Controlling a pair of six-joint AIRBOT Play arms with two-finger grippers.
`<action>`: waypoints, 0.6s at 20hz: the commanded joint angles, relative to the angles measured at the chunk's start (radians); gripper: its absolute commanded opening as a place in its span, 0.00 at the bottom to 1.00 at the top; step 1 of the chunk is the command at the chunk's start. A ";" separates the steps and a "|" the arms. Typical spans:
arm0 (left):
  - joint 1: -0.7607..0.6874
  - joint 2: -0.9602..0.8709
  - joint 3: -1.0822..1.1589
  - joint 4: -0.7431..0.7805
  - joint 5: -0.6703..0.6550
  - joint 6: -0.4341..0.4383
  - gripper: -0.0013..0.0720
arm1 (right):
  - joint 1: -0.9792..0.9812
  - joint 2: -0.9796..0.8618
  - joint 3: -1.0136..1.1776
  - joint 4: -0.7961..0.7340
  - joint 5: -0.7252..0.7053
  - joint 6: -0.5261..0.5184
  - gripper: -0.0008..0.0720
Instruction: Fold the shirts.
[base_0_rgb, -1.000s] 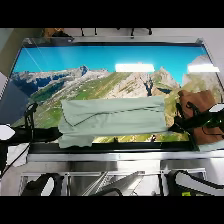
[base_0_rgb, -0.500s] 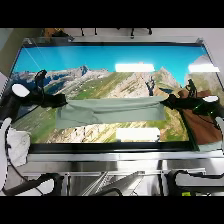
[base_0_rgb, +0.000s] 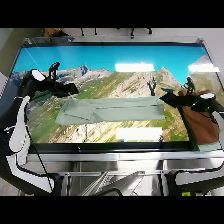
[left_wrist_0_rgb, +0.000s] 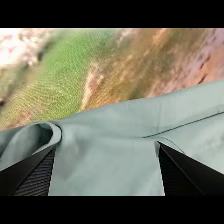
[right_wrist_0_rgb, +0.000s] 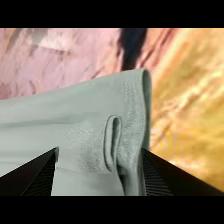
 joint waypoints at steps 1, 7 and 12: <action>0.031 -0.048 0.142 -0.004 -0.179 -0.042 0.96 | -0.072 -0.021 0.054 -0.077 0.083 0.055 0.84; 0.039 -0.048 0.198 -0.030 -0.302 -0.076 0.96 | -0.027 -0.142 0.054 -0.045 0.119 0.054 0.84; -0.019 -0.048 0.196 -0.037 -0.302 -0.076 0.96 | 0.039 -0.180 0.054 0.027 0.121 0.036 0.55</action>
